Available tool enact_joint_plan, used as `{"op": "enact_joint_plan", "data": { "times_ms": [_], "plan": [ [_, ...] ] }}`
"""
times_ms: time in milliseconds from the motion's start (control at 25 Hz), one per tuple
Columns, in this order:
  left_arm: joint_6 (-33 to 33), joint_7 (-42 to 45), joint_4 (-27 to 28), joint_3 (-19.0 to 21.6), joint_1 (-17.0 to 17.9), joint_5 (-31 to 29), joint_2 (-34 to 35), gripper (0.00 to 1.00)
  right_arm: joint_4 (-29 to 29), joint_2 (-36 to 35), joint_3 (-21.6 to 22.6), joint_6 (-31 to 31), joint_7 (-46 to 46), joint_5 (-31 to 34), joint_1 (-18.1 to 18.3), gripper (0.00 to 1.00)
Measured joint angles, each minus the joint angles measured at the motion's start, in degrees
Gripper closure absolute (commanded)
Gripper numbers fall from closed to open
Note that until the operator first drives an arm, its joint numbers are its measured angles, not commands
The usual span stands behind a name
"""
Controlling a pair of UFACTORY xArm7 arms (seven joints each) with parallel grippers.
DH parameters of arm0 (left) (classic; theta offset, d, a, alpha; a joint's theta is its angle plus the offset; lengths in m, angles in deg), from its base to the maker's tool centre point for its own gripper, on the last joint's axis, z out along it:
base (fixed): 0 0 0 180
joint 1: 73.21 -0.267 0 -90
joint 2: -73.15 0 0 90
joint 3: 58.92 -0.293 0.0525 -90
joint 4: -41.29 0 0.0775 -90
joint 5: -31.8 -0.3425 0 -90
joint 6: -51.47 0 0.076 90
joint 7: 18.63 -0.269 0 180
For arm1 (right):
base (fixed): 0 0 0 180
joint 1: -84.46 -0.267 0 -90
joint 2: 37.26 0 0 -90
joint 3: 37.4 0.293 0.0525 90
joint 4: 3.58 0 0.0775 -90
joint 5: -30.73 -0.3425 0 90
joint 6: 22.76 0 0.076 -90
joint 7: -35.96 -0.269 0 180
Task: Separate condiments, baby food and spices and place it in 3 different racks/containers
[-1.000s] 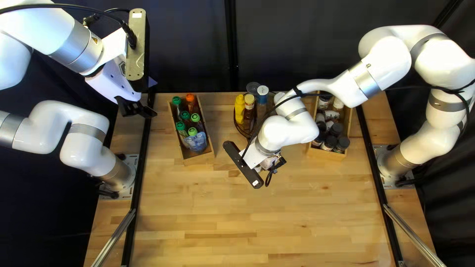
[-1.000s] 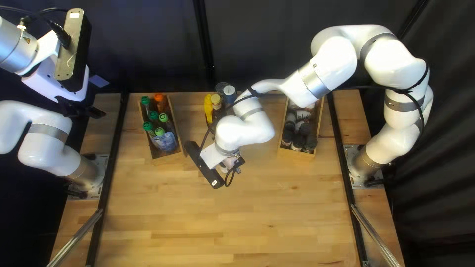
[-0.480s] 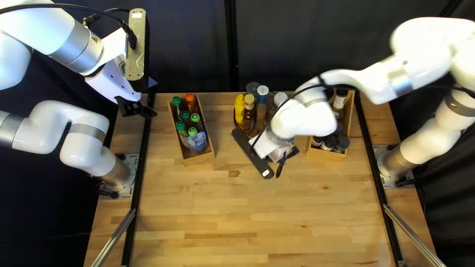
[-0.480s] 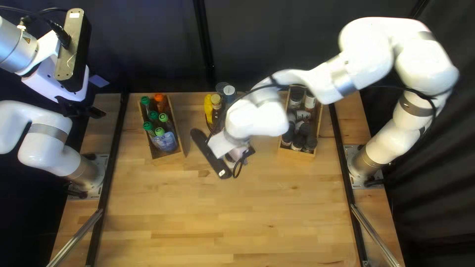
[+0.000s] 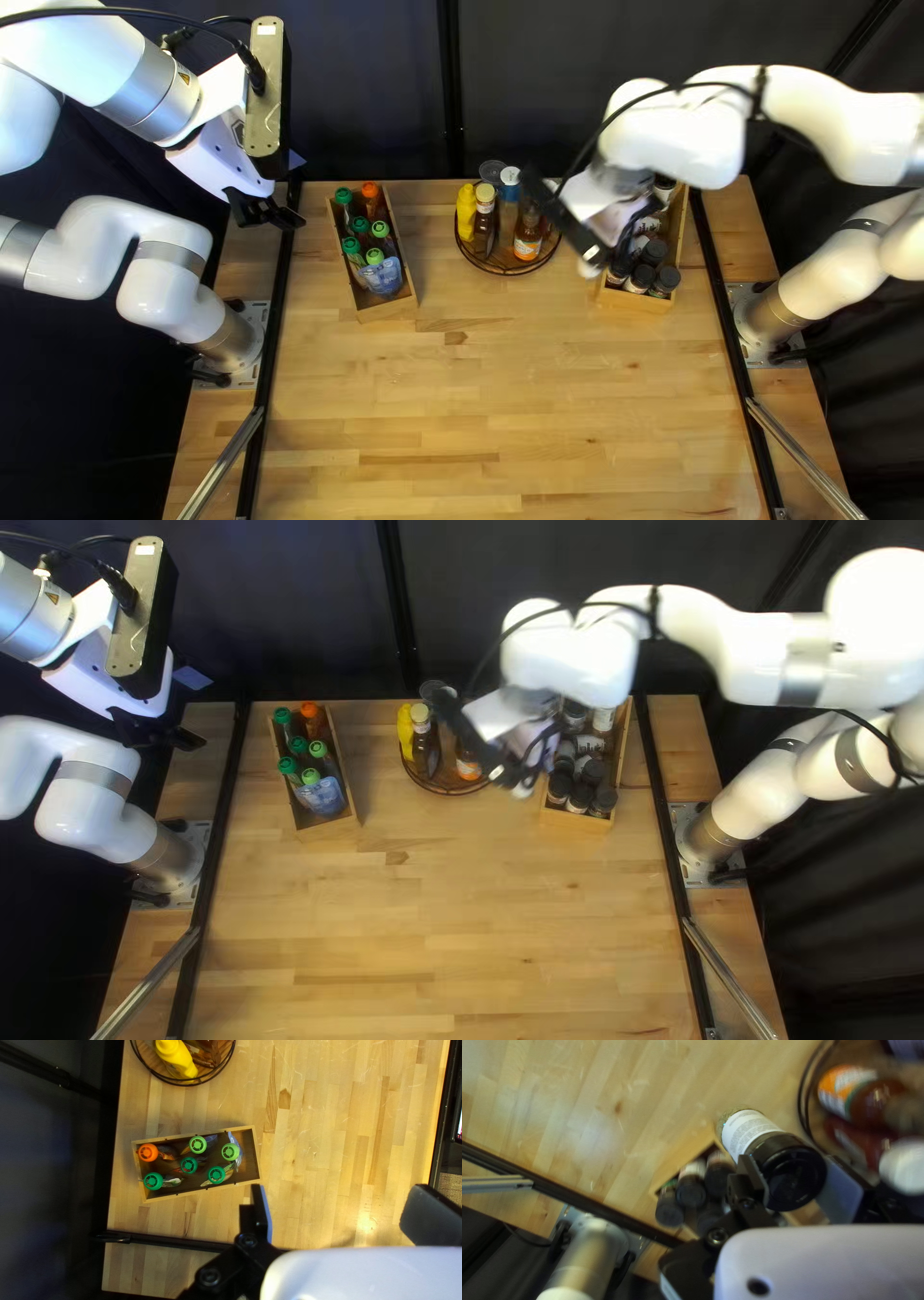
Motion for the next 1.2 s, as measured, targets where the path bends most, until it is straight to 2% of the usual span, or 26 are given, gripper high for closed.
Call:
{"op": "enact_joint_plan", "data": {
  "times_ms": [200,400,680,1000,1040,1080,1120,1160,1200],
  "plan": [
    [0.0,0.0,0.0,0.0,0.0,0.0,0.0,0.00,-8.9,-7.7,-4.2,4.7,-0.6,0.0,2.2,1.00],
    [0.0,0.0,0.0,0.0,0.0,0.0,0.0,0.00,-14.7,-11.2,-6.5,9.0,-1.0,1.0,4.5,1.00],
    [0.0,0.0,0.0,0.0,0.0,0.0,0.0,0.00,-19.7,-12.2,-7.1,13.7,-2.0,2.3,6.9,1.00],
    [0.0,0.0,0.0,0.0,0.0,0.0,0.0,0.00,-24.1,-12.6,-6.4,17.5,-3.3,2.7,7.7,0.99],
    [0.0,0.0,0.0,0.0,0.0,0.0,0.0,0.00,-24.6,-12.6,-6.3,17.9,-3.4,2.7,7.7,0.95],
    [0.0,0.0,0.0,0.0,0.0,0.0,0.0,0.00,-25.0,-12.6,-6.2,18.3,-3.4,2.7,7.8,0.79],
    [0.0,0.0,0.0,0.0,0.0,0.0,0.0,0.00,-25.4,-12.6,-6.2,18.6,-3.5,2.6,7.8,0.56],
    [0.0,0.0,0.0,0.0,0.0,0.0,0.0,0.00,-25.8,-12.4,-6.2,19.0,-3.4,2.6,7.8,0.40],
    [0.0,0.0,0.0,0.0,0.0,0.0,0.0,0.00,-26.1,-12.2,-6.2,19.4,-3.4,2.5,7.9,0.28]
  ]
}}
